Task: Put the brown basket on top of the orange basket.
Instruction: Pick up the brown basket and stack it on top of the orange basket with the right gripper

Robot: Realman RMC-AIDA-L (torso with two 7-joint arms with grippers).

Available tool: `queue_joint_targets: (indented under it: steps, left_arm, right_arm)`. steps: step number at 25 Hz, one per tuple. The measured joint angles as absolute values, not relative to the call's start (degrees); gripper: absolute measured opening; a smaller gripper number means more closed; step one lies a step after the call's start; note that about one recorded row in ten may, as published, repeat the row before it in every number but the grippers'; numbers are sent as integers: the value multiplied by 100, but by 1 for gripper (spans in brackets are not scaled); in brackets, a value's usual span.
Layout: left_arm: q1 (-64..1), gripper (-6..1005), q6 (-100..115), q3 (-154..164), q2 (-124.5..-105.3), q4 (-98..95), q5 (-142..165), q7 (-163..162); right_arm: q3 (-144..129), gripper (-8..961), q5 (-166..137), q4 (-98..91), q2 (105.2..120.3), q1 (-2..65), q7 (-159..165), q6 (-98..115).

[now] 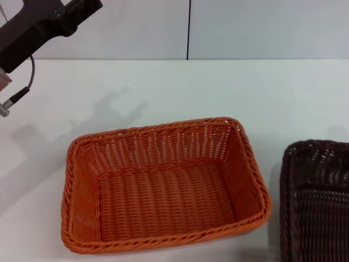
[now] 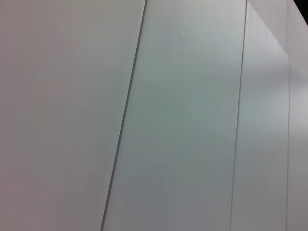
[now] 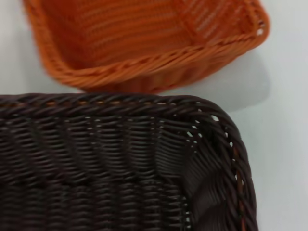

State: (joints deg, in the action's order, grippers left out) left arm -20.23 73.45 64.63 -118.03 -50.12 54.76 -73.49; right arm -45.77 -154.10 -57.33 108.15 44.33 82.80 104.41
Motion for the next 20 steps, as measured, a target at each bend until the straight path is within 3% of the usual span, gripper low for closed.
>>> queue_joint_targets:
  steps: [1,2,3,5,6,10,20]
  left_arm:
    - [-2023,741,7345,6463,-11803,-5012,5476,-7349]
    - [-2036,741,7332,6447,-11803,-5010,5472,-7348]
    - [-2036,741,7332,6447,-11803,-5010,5472,-7348]
    - [-2081,741,7326,6427,-11801,-5010,5471,-7347]
    - [-2081,741,7326,6427,-11801,-5010,5471,-7347]
    - [-2150,741,7317,6359,-11795,-5008,5471,-7347]
    - [-2198,741,7309,6276,-11795,-5001,5471,-7347]
  right_arm:
    - [-4577,311,-15410,-5733,10815,4433,8280,10441]
    - [-4523,301,-15396,-5702,10691,4465,8276,10738]
    - [-4523,290,-15396,-5702,10691,4465,8276,10738]
    - [-4453,251,-15338,-5675,10525,4501,8255,11081]
    - [-4453,223,-15338,-5675,10525,4501,8255,11081]
    - [-4302,178,-15100,-5680,10296,4517,8215,11668]
    - [-3956,166,-14486,-5731,10016,4511,8191,12494]
